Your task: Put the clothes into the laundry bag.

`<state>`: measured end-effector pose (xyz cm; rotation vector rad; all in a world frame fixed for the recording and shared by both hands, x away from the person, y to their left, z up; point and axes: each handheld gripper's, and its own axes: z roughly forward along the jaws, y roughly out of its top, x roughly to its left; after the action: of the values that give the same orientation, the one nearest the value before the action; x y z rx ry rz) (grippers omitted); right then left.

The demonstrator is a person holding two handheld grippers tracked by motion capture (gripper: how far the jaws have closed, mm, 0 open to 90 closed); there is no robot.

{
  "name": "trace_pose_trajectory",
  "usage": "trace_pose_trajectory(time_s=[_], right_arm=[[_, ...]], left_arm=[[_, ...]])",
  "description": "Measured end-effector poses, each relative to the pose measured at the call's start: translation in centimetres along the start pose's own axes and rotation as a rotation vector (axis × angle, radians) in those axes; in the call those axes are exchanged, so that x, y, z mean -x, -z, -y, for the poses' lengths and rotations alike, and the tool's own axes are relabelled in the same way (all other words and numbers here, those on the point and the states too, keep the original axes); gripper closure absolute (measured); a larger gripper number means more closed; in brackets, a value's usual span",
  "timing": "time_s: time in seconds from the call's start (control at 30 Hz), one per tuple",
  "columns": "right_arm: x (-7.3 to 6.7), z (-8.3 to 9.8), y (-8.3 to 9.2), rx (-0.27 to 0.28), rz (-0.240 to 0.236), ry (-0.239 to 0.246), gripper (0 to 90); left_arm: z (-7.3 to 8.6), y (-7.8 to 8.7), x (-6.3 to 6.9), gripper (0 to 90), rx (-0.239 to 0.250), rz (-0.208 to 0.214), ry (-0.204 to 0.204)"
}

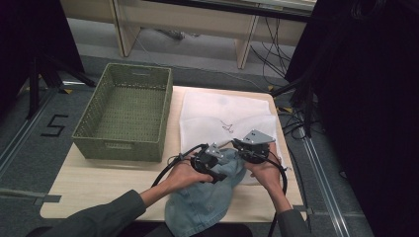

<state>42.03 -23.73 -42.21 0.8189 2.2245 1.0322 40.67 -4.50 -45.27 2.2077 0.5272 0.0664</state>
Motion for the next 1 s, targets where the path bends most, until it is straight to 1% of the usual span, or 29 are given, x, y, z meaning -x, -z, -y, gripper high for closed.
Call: trace_pose_trajectory(time_s=[0.03,0.07,0.1,0.13,0.17,0.2,0.23,0.27,0.3,0.33,0.37,0.4,0.43,0.47,0.5,0.57,0.63,0.67,0.7,0.73,0.77,0.8,0.83,0.87,0.9,0.93,0.97,1.0], right_arm=[[-0.1,0.0,0.0,0.002,0.004,-0.004,87.2],[0.0,0.0,0.0,0.009,0.007,0.005,87.2],[0.0,-0.1,0.1,0.006,0.004,-0.008,87.2],[-0.1,-0.1,0.2,0.006,0.002,-0.011,87.2],[-0.1,-0.2,0.3,0.012,0.003,-0.016,87.2],[0.1,-0.2,0.4,0.025,0.019,0.008,87.2],[0.0,-0.3,0.4,0.031,0.020,0.005,87.2],[0.0,-0.3,0.4,0.029,0.024,-0.008,87.2],[0.1,-0.3,0.4,0.027,0.021,-0.003,87.2],[0.0,-0.3,0.4,0.028,0.025,-0.004,87.2],[0.0,-0.4,0.4,0.024,0.024,-0.005,87.2],[0.0,-0.4,0.4,0.018,0.018,-0.004,87.2],[-0.1,-0.4,0.4,0.023,0.024,-0.008,87.3],[-0.1,-0.5,0.3,0.030,0.031,0.000,87.3],[-0.1,-0.6,0.3,0.022,0.025,-0.002,87.3],[-0.2,-0.8,0.3,0.018,0.033,0.010,87.4],[-0.3,-0.8,0.2,0.016,0.033,0.010,87.5],[-0.3,-0.9,0.2,0.014,0.037,0.010,87.5],[-0.4,-0.9,0.1,0.017,0.038,0.005,87.5],[-0.2,-0.9,0.0,0.021,0.045,0.021,87.5],[-0.4,-0.8,0.0,0.027,0.054,0.017,87.5],[-0.4,-0.8,0.0,0.020,0.050,0.017,87.5],[-0.4,-0.8,0.0,0.015,0.047,0.017,87.5],[-0.4,-0.8,-0.1,0.015,0.041,0.029,87.5],[-0.5,-0.8,-0.2,0.014,0.040,0.025,87.4],[-0.7,-0.7,-0.2,0.009,0.035,0.024,87.5],[-0.8,-0.7,0.0,0.002,0.016,0.008,87.0],[-0.7,-0.8,0.0,0.010,0.011,0.009,85.4]], left_arm=[[-0.2,0.1,0.1,42.1,0.003,0.005,-0.007],[-0.5,0.6,0.2,39.5,0.001,0.014,-0.021],[-0.6,0.9,0.3,36.4,0.005,0.018,-0.017],[-0.9,1.4,0.4,34.0,0.016,0.028,-0.018],[-1.2,2.3,0.4,31.5,0.023,0.032,-0.034],[-1.4,2.9,0.3,30.8,0.033,0.026,-0.038],[-1.7,3.9,-0.1,31.1,0.052,0.000,-0.060],[-1.9,4.5,-0.4,31.0,0.068,-0.016,-0.069],[-2.1,5.2,-0.9,31.1,0.089,-0.026,-0.052],[-2.3,5.9,-1.7,31.0,0.109,-0.036,-0.040],[-2.4,6.2,-2.2,31.2,0.121,-0.057,-0.016],[-2.4,6.4,-2.9,31.6,0.133,-0.090,-0.019],[-2.4,6.5,-3.7,33.3,0.138,-0.120,-0.011],[-2.3,6.2,-4.3,35.7,0.136,-0.150,0.000],[-2.1,5.8,-5.1,37.5,0.113,-0.170,-0.004],[-1.9,4.6,-5.8,39.9,0.093,-0.171,-0.009],[-1.7,3.0,-6.3,40.2,0.077,-0.161,-0.022],[-1.7,2.3,-6.4,40.9,0.051,-0.167,-0.035],[-1.6,1.4,-6.6,43.9,0.027,-0.190,-0.058],[-1.5,0.8,-6.7,49.5,0.017,-0.204,-0.084],[-1.4,0.4,-6.9,56.3,0.017,-0.220,-0.112],[-1.3,0.1,-7.1,63.3,0.024,-0.227,-0.124],[-1.2,-0.2,-7.2,70.5,0.031,-0.225,-0.139],[-1.1,-0.1,-7.3,77.0,0.038,-0.225,-0.155],[-1.1,0.2,-7.3,82.6,0.044,-0.229,-0.156],[-1.1,0.9,-7.4,84.1,0.052,-0.223,-0.162],[-1.1,1.5,-7.5,84.8,0.058,-0.221,-0.168],[-1.2,2.5,-7.5,85.1,0.062,-0.231,-0.164]])
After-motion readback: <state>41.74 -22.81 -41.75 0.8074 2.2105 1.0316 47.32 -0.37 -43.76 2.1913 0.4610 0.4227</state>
